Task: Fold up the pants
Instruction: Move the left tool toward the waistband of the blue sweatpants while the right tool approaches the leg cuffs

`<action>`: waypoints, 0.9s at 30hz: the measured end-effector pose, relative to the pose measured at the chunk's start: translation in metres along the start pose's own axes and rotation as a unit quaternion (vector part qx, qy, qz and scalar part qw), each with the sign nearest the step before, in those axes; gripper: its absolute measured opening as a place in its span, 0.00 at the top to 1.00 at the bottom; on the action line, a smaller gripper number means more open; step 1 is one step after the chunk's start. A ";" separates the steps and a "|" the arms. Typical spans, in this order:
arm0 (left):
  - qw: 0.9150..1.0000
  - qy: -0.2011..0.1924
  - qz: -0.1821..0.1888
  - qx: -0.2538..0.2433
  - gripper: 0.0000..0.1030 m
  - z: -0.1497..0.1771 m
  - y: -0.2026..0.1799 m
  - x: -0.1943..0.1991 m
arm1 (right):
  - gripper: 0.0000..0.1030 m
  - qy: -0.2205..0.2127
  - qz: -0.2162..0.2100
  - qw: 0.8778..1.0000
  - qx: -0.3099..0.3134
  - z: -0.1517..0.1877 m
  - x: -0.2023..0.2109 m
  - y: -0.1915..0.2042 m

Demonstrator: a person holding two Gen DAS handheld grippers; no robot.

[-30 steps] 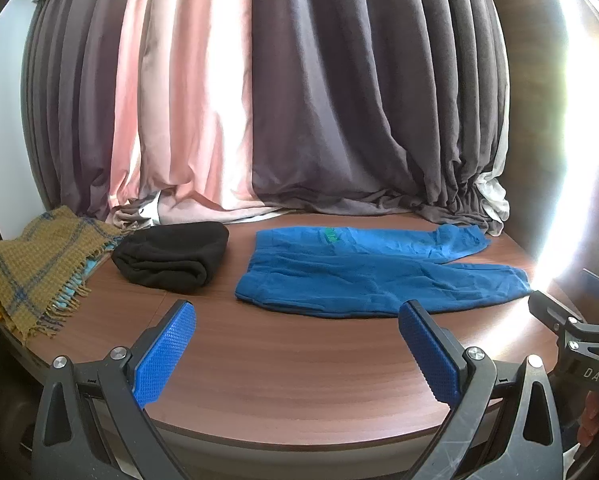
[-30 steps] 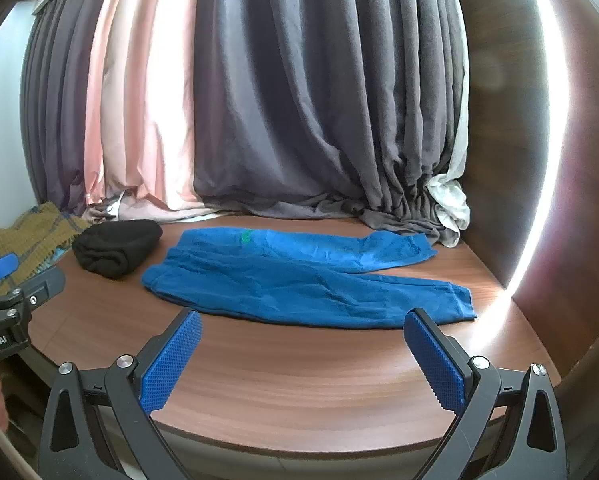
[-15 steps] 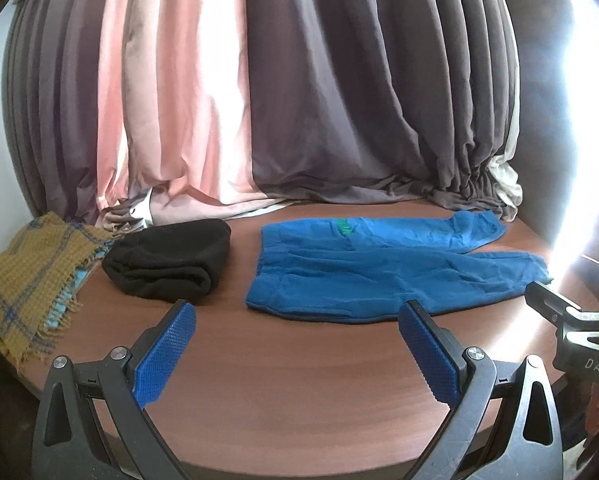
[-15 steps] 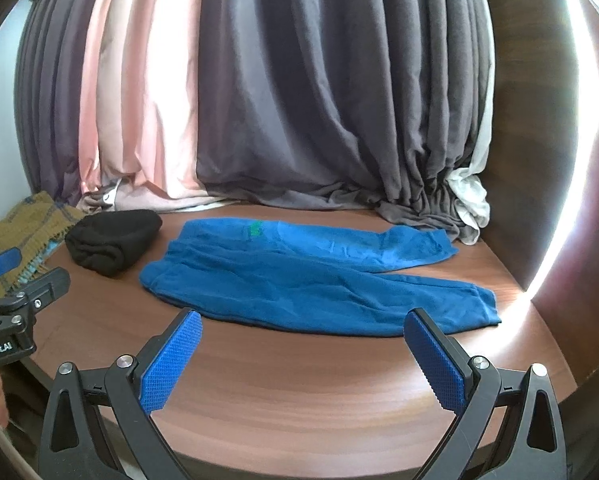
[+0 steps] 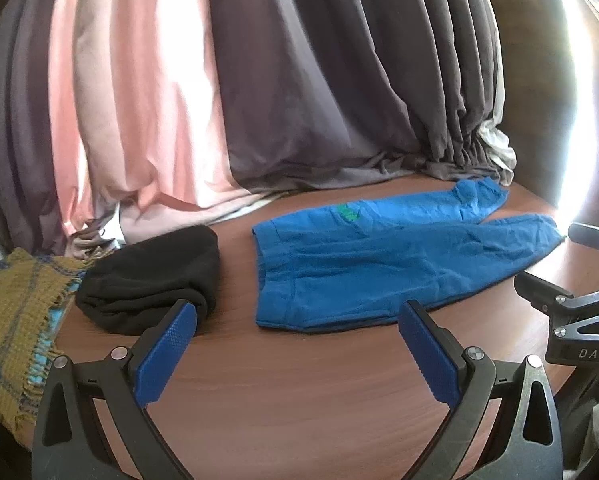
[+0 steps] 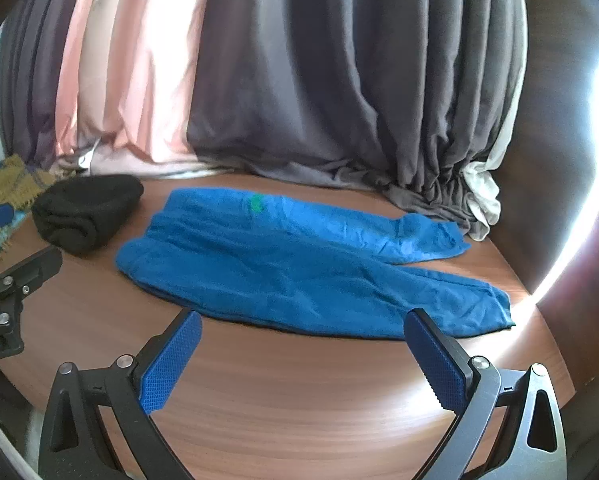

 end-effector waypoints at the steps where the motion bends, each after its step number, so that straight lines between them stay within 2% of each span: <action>1: 1.000 0.004 0.000 -0.002 0.00 0.001 0.000 -0.004 | 0.01 0.004 0.002 1.000 0.001 0.000 -0.003 0.002; 13: 0.998 0.060 0.004 -0.009 0.00 0.004 -0.018 -0.068 | 0.01 0.053 0.015 0.997 0.060 -0.004 -0.068 0.011; 22: 0.994 0.109 0.001 -0.015 0.01 0.004 -0.037 -0.115 | 0.01 0.071 0.004 0.992 0.108 -0.013 -0.121 0.013; 27: 0.993 0.117 -0.005 -0.033 0.01 0.005 -0.045 -0.127 | 0.01 0.079 -0.007 0.990 0.120 -0.014 -0.138 0.017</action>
Point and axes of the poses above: each gripper's, at about its wrist camera, not at the fingertips, and x roughly against the way its jaws point, y to its left, z to its underside, the point moved 2 cm from there along -x, roughly the way its jaws point, and after that the axes turned 14 degrees about y, right-handed, at the moved point
